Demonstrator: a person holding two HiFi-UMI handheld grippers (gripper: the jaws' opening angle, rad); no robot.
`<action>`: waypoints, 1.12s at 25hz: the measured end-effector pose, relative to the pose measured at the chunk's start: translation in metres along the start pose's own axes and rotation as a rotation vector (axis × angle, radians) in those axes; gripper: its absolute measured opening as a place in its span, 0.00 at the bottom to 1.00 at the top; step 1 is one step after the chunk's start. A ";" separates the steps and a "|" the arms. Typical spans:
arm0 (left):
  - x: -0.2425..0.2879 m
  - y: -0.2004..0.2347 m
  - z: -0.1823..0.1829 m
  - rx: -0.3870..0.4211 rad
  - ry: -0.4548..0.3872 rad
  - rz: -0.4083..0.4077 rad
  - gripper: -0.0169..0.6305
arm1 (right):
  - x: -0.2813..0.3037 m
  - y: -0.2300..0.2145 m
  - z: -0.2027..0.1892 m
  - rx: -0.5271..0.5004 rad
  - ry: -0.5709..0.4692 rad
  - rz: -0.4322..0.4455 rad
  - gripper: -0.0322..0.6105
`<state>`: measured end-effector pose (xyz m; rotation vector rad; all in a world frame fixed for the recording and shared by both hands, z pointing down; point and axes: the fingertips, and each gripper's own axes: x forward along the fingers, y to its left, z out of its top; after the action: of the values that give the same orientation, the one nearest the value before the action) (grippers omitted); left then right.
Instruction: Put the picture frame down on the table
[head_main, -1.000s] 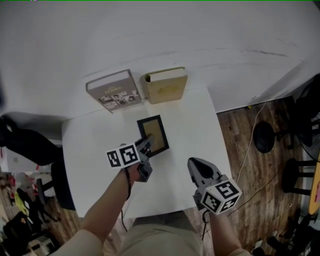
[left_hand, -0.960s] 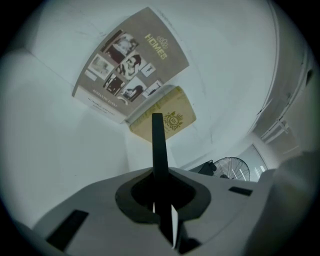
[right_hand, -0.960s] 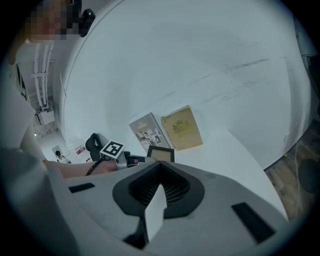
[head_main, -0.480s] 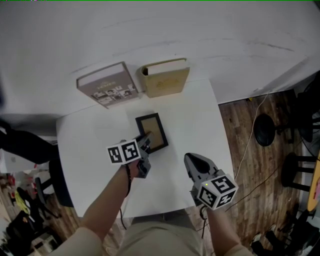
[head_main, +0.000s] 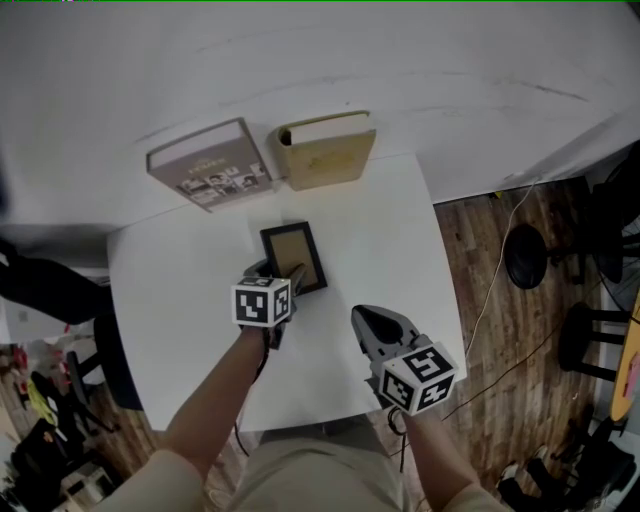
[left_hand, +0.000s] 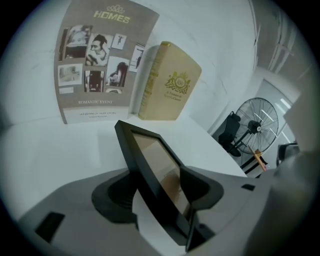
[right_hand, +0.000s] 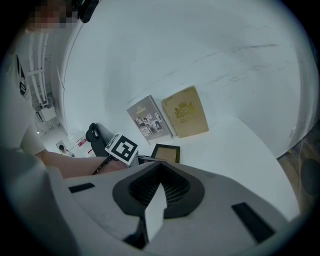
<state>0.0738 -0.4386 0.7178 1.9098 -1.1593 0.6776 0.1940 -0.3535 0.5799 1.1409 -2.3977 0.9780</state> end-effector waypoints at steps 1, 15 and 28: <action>0.000 0.002 0.000 0.012 -0.006 0.016 0.44 | 0.001 0.001 -0.001 -0.001 0.003 0.002 0.09; -0.029 0.014 0.004 0.080 -0.085 0.128 0.56 | -0.004 0.034 0.019 -0.079 0.001 0.065 0.09; -0.144 -0.047 0.039 0.180 -0.296 -0.004 0.35 | -0.079 0.073 0.092 -0.272 -0.186 0.018 0.09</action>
<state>0.0538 -0.3889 0.5706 2.2198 -1.3112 0.5231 0.1887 -0.3408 0.4388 1.1527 -2.5906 0.5466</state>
